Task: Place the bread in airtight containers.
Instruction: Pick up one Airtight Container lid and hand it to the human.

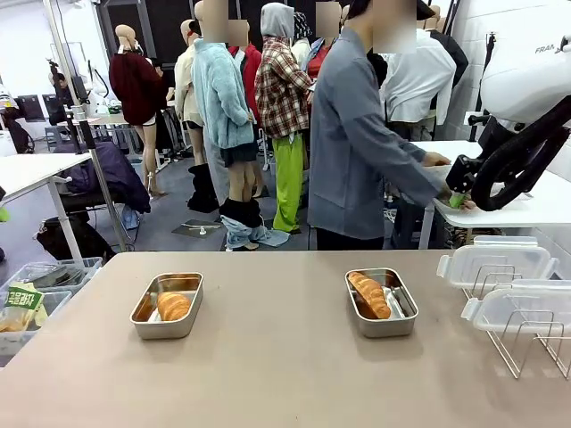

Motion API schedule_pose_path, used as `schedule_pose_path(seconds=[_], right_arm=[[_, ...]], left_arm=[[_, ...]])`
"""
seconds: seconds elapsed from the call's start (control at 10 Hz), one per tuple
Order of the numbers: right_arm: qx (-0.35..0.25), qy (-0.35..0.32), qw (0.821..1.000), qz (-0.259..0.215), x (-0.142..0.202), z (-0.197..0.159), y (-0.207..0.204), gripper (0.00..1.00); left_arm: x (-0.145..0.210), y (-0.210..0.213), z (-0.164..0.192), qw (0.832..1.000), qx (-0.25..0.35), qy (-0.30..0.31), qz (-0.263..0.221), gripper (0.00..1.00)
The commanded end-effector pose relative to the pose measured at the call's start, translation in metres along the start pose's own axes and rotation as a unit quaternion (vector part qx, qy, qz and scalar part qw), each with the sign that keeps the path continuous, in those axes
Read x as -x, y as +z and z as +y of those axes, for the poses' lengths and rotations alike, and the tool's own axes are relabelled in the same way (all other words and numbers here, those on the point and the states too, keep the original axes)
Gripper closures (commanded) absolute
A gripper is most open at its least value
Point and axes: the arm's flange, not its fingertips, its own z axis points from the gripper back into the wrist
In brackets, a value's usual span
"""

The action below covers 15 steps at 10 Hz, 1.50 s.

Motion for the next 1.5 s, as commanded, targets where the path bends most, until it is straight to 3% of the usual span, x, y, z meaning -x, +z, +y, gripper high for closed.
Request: schedule_pose_path(seconds=[0.0,1.4], right_arm=[[-0.005,-0.002,1.0,-0.006,0.0012,0.0019,-0.0035,0.09],[-0.005,-0.002,1.0,-0.006,0.0012,0.0019,-0.0035,0.09]], left_arm=[[0.0029,0.0025,0.0013,1.0,-0.016,0.0,-0.002,0.11],[0.0029,0.0025,0.0013,1.0,-0.016,0.0,-0.002,0.11]])
